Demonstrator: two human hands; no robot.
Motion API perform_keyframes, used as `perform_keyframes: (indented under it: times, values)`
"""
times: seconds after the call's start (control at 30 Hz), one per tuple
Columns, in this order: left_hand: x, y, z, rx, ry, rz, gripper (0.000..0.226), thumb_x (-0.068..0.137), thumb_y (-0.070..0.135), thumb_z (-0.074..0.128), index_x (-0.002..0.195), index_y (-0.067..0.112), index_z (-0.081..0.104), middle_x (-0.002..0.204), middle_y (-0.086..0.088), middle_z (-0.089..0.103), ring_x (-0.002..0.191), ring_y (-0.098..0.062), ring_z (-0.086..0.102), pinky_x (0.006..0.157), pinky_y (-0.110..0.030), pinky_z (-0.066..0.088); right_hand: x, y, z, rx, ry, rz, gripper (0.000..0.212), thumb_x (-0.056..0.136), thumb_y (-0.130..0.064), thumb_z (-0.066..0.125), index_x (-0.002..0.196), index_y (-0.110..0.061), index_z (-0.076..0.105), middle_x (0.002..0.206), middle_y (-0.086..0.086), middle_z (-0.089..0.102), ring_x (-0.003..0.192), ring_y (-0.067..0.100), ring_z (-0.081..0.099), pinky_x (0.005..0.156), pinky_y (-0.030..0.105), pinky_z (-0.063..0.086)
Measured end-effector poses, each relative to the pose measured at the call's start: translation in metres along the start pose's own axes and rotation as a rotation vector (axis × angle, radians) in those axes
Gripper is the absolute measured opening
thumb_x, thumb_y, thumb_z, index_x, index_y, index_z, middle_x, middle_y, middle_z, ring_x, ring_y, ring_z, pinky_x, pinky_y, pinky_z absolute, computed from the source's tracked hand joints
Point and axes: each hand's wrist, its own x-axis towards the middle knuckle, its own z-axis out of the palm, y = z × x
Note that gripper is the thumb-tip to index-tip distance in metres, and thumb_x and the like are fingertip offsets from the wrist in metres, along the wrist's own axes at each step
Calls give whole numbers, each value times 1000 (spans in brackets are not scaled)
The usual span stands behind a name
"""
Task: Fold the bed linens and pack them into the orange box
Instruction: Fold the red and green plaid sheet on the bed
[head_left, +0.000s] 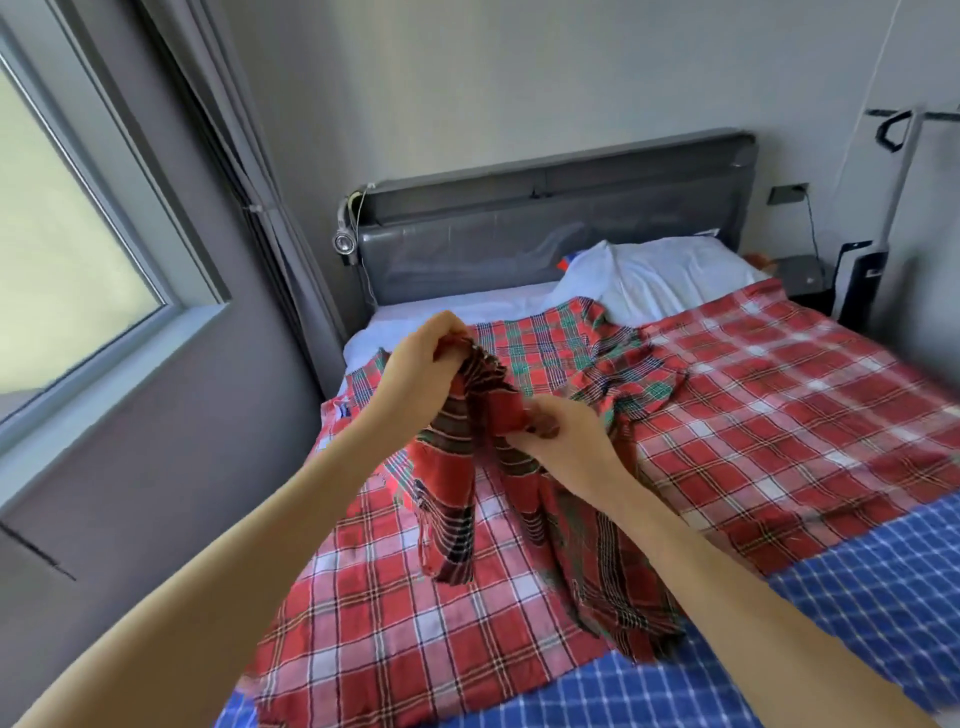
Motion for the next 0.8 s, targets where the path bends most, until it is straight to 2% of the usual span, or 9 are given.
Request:
perform_keyframes:
  times: [0.1,0.17,0.27,0.4,0.47,0.57,0.67,0.73,0.8]
  values:
    - [14,16,2,-62,112,-55,39,90,-2,48,71,32,51,57,11,52,54,-11,52,61,-27,46,-8,36,-13,-150,47,-25,1,84,-20,68,84,-20,69,72,-11,62,71,11,59,59,16,37]
    - [19,27,4,-99,170,-70,40,90,-4,47,71,31,52,58,9,52,50,-8,51,56,-24,45,-12,51,-19,-178,91,-69,10,85,-22,66,75,-23,64,65,-13,58,63,3,54,55,18,35]
    - [21,43,7,-113,176,-85,37,91,-6,45,75,27,52,56,10,56,49,-8,55,53,-21,48,-15,61,-24,-119,110,-93,11,90,-20,61,81,-21,68,62,-21,53,62,-5,54,56,7,34]
    - [24,61,12,-88,191,-109,35,91,-6,43,77,25,52,62,4,56,49,-6,57,52,-19,48,-16,60,-34,-83,184,-136,22,92,-25,52,83,-18,71,65,-16,58,59,1,52,55,10,32]
    - [28,65,12,-88,222,-115,37,91,-7,43,77,26,53,64,3,54,48,-3,55,52,-18,47,-18,59,-46,-26,264,-147,20,94,-20,55,82,-18,71,63,-16,59,57,5,54,54,10,34]
    - [32,66,14,-120,214,-102,37,91,-8,43,76,25,53,66,5,54,47,-1,53,51,-16,46,-20,66,-61,13,273,-131,14,93,-14,57,88,-20,70,65,-20,59,58,0,57,54,10,37]
    - [34,64,17,-129,180,-82,38,90,-8,44,76,25,54,68,4,54,55,-8,53,56,-21,46,-12,72,-63,-109,312,-172,10,90,-9,59,84,-15,63,67,-14,57,57,0,53,54,17,41]
    - [36,64,18,-135,175,-75,38,89,-8,44,76,26,55,69,4,56,60,-14,54,59,-26,47,-8,70,-60,-258,375,-302,18,90,-6,50,74,-12,59,60,-6,53,51,12,49,50,25,38]
    - [39,64,17,-157,183,-70,38,90,-9,43,76,25,55,70,3,56,60,-15,54,59,-25,47,-7,68,-55,-431,420,-438,37,96,-16,36,72,-12,64,62,-1,57,53,21,51,49,31,38]
